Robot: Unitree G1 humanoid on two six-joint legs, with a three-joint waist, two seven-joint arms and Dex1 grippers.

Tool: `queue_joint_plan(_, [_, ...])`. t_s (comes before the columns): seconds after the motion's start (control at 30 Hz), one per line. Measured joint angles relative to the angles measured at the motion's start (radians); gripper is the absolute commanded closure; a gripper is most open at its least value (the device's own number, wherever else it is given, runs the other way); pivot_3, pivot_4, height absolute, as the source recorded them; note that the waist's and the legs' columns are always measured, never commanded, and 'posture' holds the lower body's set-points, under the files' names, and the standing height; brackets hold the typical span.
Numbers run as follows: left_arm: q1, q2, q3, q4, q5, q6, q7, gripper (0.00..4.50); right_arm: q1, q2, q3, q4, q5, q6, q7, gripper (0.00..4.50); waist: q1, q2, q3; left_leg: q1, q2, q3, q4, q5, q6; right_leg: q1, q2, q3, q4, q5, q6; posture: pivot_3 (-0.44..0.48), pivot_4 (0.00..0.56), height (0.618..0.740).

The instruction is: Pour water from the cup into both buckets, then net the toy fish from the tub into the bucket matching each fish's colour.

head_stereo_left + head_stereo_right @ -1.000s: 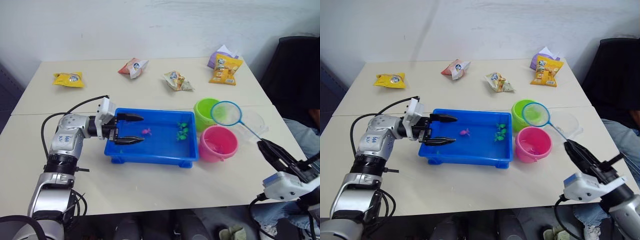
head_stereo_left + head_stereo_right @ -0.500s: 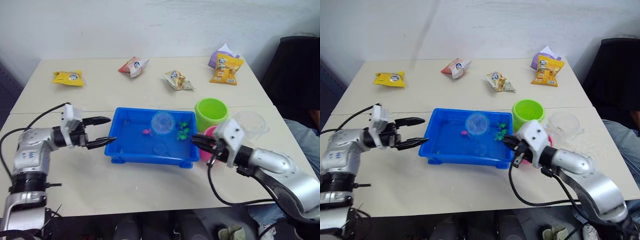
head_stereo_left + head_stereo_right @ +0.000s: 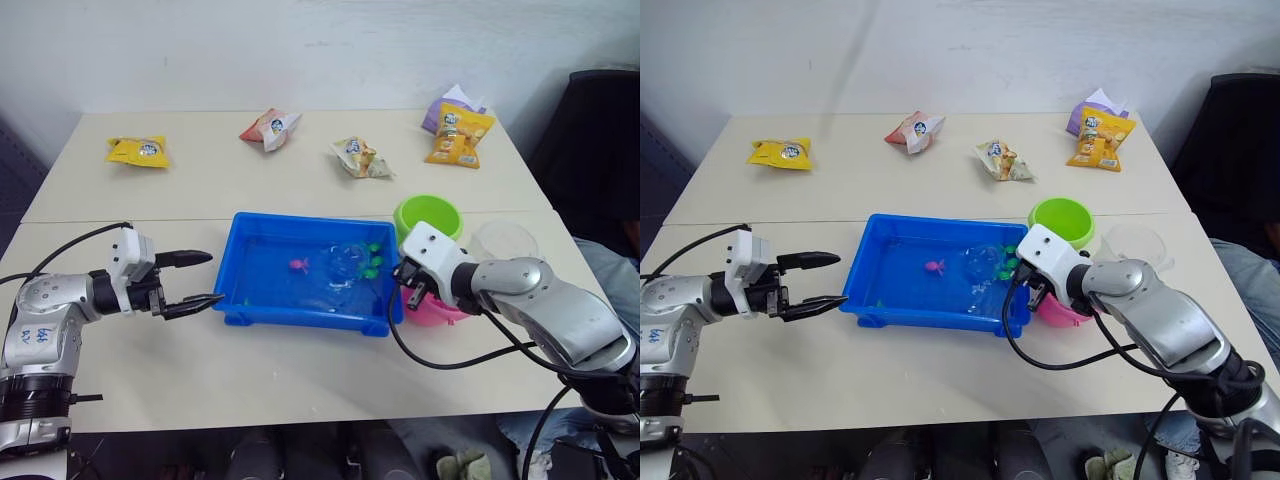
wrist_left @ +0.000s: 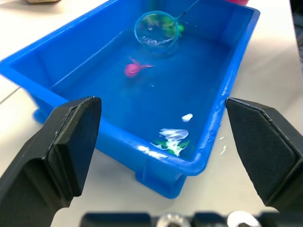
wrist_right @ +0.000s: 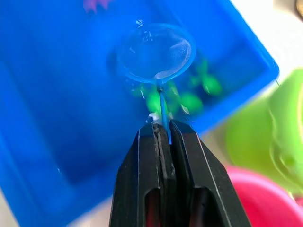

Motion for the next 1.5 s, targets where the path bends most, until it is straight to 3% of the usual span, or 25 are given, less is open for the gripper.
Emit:
queue_joint_plan(0.13, [0.007, -0.001, 0.000, -0.020, -0.002, 0.006, 0.015, 0.02, -0.035, 0.106, 0.012, 0.070, -0.017, -0.005, 0.000, 4.50, -0.015, 0.000, 0.000, 0.001, 0.000, 0.000, 0.000, 0.001, -0.001, 0.000, 0.001, 0.000, 0.001, 0.000, 0.000, 0.000, 0.150, 0.739])
queue_joint_plan(0.3, [0.012, 0.000, 0.001, -0.027, -0.002, -0.006, 0.026, 0.02, -0.110, 0.105, 0.106, 0.152, -0.068, -0.026, 0.062, 4.50, -0.016, -0.001, 0.000, 0.000, 0.000, 0.001, 0.000, 0.000, -0.001, 0.000, 0.001, 0.000, 0.000, 0.000, 0.000, 0.000, 0.150, 0.739])
queue_joint_plan(0.47, [0.016, 0.013, -0.001, -0.060, -0.002, 0.001, 0.019, 0.02, -0.150, 0.192, 0.131, 0.272, -0.095, -0.066, 0.105, 4.50, -0.017, -0.002, -0.001, 0.000, 0.000, 0.001, 0.000, 0.000, -0.001, -0.001, 0.001, 0.000, 0.001, 0.000, 0.000, 0.000, 0.150, 0.739])
queue_joint_plan(0.63, [0.023, 0.058, -0.001, -0.061, -0.002, 0.008, -0.014, 0.02, -0.148, 0.239, 0.118, 0.280, -0.072, -0.114, 0.171, 4.50, -0.017, -0.001, -0.001, 0.000, 0.000, 0.001, -0.001, 0.000, -0.001, -0.001, 0.001, 0.000, 0.001, 0.000, 0.000, 0.000, 0.150, 0.739])
queue_joint_plan(1.0, [0.021, 0.097, -0.004, -0.068, -0.021, 0.049, -0.063, 0.02, -0.038, 0.249, -0.079, 0.197, 0.036, -0.131, 0.223, 4.50, -0.017, -0.002, -0.001, 0.000, 0.000, 0.001, -0.001, 0.000, -0.001, -0.001, 0.001, 0.000, 0.001, 0.000, 0.000, 0.000, 0.150, 0.739])
queue_joint_plan(1.27, [-0.052, 0.120, -0.030, -0.174, -0.107, 0.130, -0.152, 0.02, 0.214, 0.142, -0.328, -0.023, 0.098, -0.335, 0.295, 4.50, -0.012, -0.002, -0.001, 0.001, 0.000, 0.000, -0.001, 0.000, -0.001, 0.001, 0.001, 0.000, -0.001, 0.000, 0.000, 0.000, 0.150, 0.739])
queue_joint_plan(1.5, [-0.202, 0.004, -0.143, -0.108, -0.095, 0.098, -0.185, 0.02, 0.432, 0.091, -0.566, -0.180, 0.172, -0.363, 0.287, 4.50, 0.004, -0.001, -0.001, 0.001, -0.001, 0.001, 0.000, 0.000, -0.001, 0.001, 0.003, 0.001, -0.001, 0.001, 0.001, 0.000, 0.150, 0.739])
